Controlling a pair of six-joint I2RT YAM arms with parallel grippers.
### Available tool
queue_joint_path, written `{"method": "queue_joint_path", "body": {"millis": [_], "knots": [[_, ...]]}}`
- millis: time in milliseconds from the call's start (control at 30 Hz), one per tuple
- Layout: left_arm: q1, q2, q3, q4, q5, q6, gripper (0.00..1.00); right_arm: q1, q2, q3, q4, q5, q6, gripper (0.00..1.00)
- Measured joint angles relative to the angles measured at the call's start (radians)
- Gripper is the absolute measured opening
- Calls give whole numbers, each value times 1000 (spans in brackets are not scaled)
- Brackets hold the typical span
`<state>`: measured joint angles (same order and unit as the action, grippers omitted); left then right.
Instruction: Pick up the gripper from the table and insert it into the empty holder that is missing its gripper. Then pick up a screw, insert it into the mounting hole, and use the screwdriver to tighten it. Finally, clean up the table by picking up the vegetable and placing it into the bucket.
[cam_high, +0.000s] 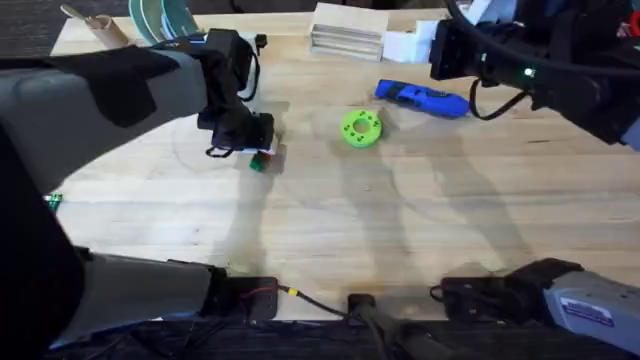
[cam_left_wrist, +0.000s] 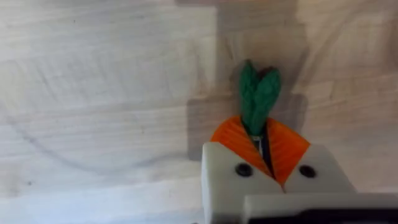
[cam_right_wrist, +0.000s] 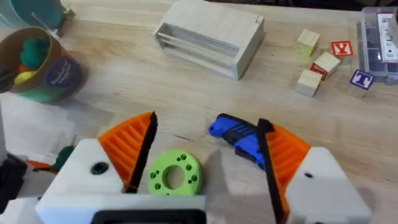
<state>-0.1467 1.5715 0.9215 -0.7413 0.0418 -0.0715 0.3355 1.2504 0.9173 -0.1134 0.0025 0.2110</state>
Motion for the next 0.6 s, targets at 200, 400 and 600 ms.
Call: {"method": "queue_joint_path", "body": {"millis": [200,400,600], "knots": [[0,-80,108,-100,-26,0,13,0,0,0,1,0,2,991],[51,-190,221,-14,-112,-14,11,0,0,0,1,0,2,992],[172,-173,221,99,-129,-96,10,0,0,0,1,0,2,992]]}}
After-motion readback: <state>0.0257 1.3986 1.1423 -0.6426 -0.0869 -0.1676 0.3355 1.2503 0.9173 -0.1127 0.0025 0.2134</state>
